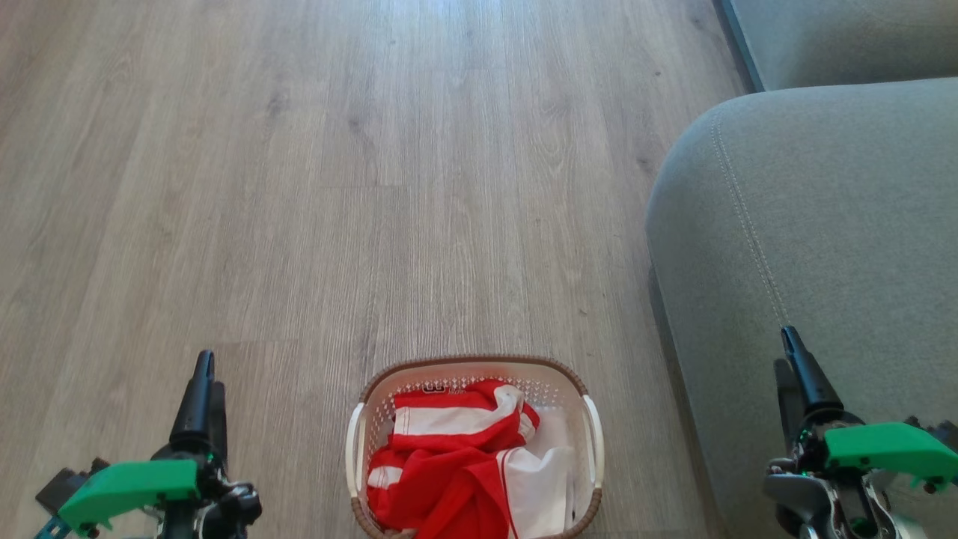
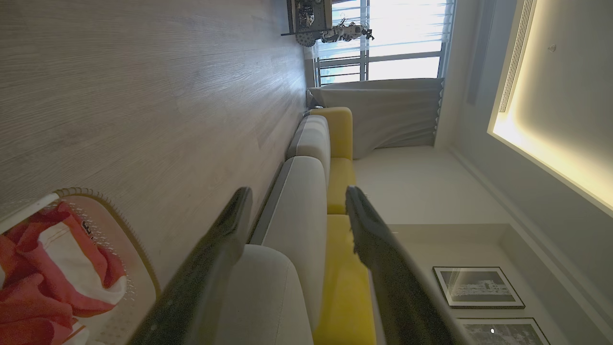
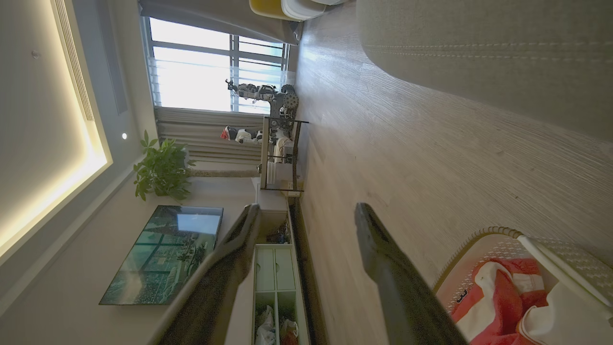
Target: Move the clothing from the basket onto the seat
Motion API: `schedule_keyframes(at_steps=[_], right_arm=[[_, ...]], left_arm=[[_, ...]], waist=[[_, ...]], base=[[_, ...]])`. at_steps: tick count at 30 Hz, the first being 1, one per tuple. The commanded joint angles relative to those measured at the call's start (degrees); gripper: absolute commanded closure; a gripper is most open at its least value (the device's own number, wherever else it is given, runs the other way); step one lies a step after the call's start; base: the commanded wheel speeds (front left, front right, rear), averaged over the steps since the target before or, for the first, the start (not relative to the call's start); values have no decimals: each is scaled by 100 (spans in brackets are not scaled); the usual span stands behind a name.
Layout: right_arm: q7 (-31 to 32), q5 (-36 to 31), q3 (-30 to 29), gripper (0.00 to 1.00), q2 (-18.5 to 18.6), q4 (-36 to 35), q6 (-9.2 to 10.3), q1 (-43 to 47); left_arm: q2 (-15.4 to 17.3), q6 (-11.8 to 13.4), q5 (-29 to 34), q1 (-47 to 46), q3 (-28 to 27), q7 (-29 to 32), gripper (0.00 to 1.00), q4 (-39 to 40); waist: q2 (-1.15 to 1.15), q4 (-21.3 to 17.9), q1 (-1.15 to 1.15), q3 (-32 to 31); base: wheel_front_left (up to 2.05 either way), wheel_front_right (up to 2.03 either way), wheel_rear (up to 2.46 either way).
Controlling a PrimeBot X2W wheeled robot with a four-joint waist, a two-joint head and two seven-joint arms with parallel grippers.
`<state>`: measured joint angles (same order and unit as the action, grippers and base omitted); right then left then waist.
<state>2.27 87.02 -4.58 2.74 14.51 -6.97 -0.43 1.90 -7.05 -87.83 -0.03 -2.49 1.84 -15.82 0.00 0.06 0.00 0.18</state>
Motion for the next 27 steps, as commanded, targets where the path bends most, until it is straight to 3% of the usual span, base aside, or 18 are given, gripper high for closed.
schedule_keyframes(at_steps=[1,27], right_arm=[[-95,-163,79,0,14,-289,-14,-205],[-518,-2134,431,0,98,-705,-23,-247]], left_arm=[[60,-10,194,-309,-20,-65,0,260],[68,-19,2602,-334,167,-485,0,619]], waist=[[0,5,0,0],[0,2,0,7]], base=[[0,0,0],[0,0,0]])
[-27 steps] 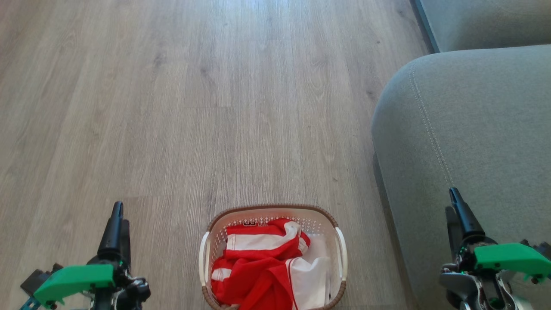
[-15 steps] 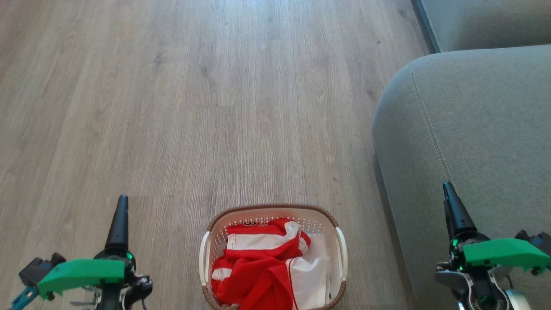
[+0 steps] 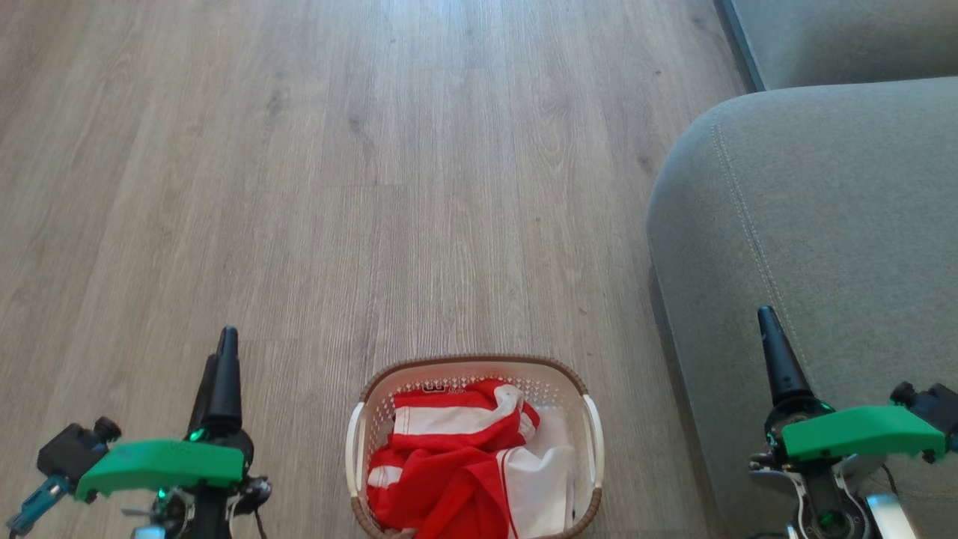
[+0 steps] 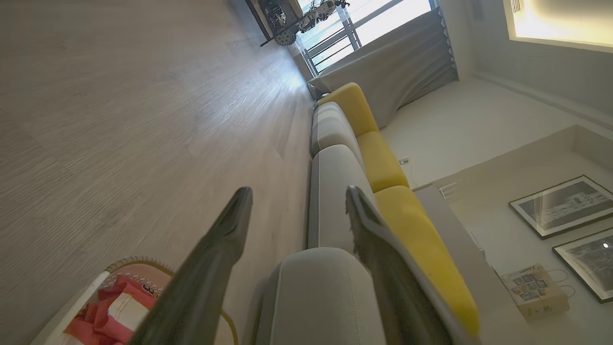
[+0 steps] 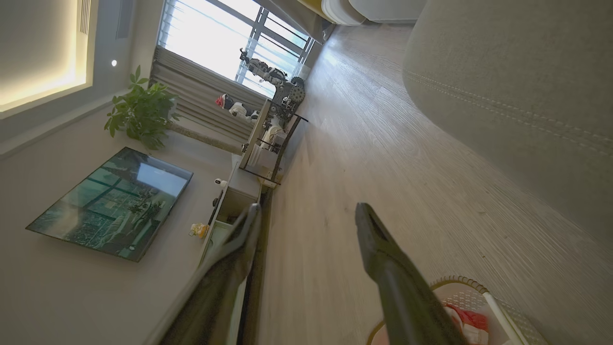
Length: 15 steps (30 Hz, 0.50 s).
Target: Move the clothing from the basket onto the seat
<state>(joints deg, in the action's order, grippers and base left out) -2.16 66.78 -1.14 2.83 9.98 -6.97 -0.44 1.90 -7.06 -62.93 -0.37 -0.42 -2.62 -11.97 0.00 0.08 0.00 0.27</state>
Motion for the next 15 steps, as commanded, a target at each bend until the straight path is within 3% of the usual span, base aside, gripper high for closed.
schedule_keyframes(at_steps=[1,15], right_arm=[[-92,-190,97,0,95,-261,-24,-245],[-329,-1390,291,0,180,-304,-29,-243]], left_arm=[[68,-17,202,-297,-39,-55,0,243],[74,2,1652,-298,90,-290,0,345]], waist=[[0,-1,0,-3],[0,-11,0,-8]], base=[[0,0,0],[0,0,0]])
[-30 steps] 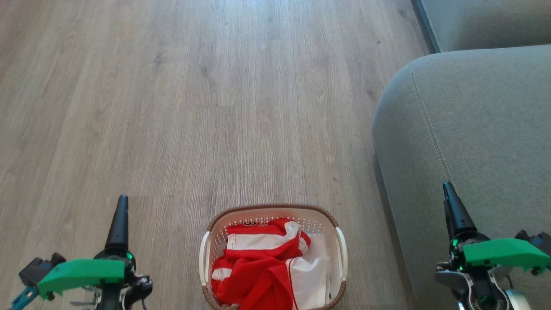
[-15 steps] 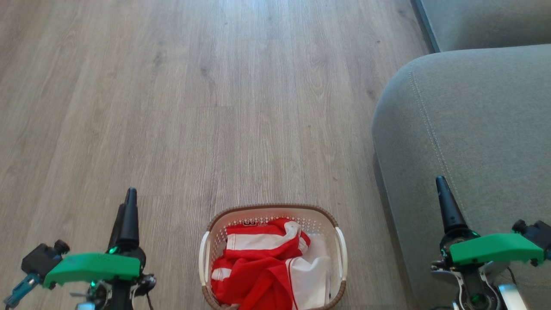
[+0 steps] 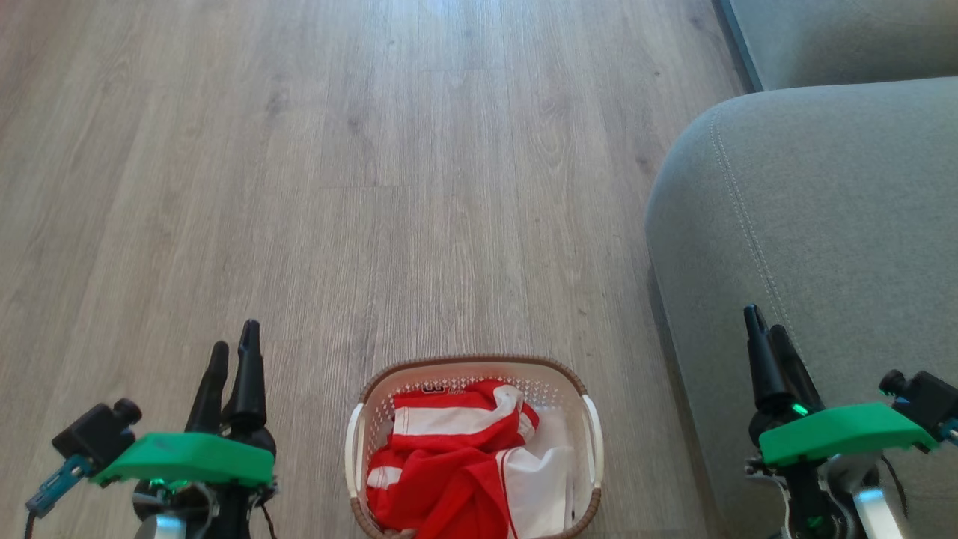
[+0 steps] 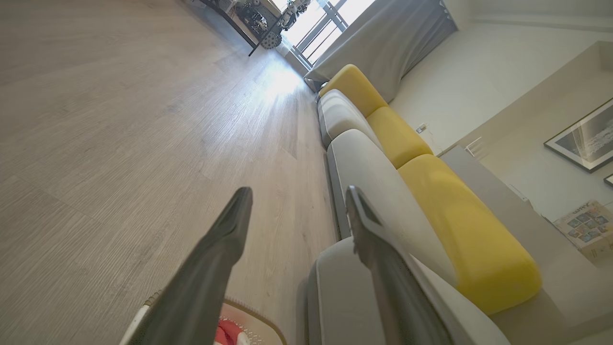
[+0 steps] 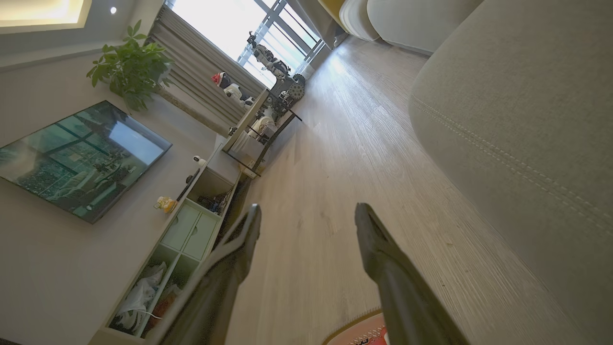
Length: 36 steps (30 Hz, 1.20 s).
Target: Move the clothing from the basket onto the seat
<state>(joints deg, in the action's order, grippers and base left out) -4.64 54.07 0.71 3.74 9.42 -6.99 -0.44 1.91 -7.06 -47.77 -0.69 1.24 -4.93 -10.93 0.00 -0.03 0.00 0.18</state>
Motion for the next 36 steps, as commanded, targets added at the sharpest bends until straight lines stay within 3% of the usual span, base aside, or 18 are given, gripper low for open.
schedule_keyframes(at_steps=[1,36], right_arm=[[-97,-204,116,0,91,-252,-28,-244],[-672,-3179,170,0,9,-558,-41,-158]], left_arm=[[73,8,235,-263,-68,-76,0,242],[88,167,2841,-282,112,-646,0,390]], waist=[[0,0,0,2],[0,57,0,20]], base=[[0,0,0],[0,0,0]])
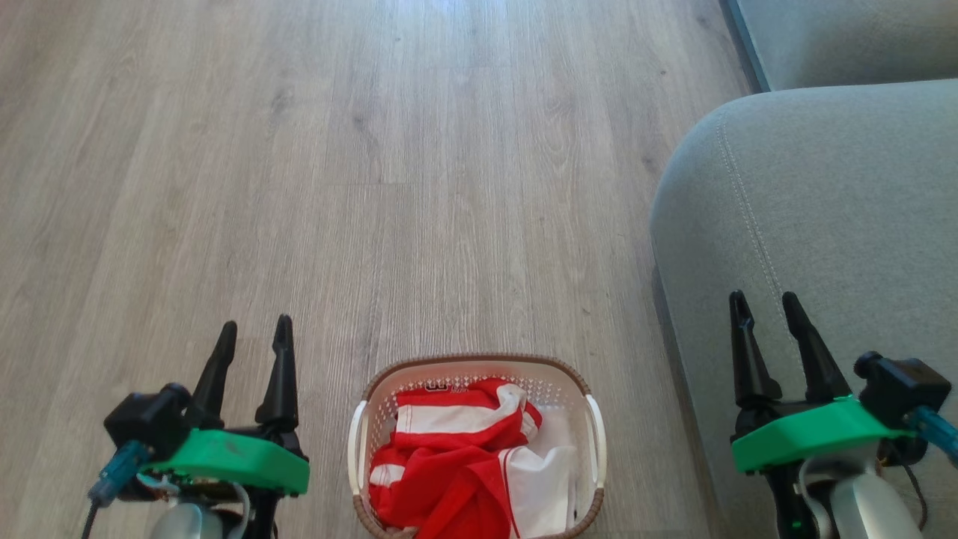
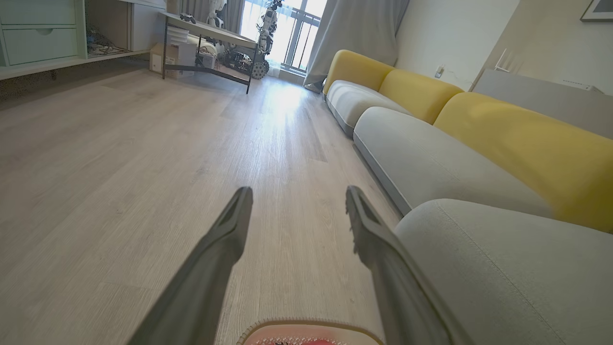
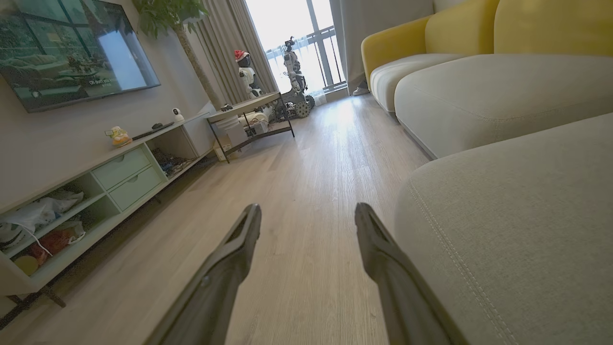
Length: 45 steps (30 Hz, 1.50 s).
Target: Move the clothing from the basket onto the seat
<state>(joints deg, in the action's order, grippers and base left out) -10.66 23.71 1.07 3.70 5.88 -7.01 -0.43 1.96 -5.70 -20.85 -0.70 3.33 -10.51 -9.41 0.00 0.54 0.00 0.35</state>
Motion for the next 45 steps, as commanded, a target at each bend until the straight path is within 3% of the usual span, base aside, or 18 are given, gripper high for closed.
schedule_keyframes(at_steps=[1,21,45], right_arm=[[-86,-210,142,0,12,-202,-39,-161],[-434,-1552,220,0,-25,-370,-47,-161],[-434,-1531,186,0,-59,-391,-47,-195]], left_arm=[[83,33,214,-281,-94,-105,0,245],[92,66,1580,-315,35,-449,0,363],[92,55,1507,-370,-3,-449,0,331]], waist=[[0,-1,0,3],[0,5,0,27],[0,-17,0,134]], base=[[0,0,0],[0,0,0],[0,0,0]])
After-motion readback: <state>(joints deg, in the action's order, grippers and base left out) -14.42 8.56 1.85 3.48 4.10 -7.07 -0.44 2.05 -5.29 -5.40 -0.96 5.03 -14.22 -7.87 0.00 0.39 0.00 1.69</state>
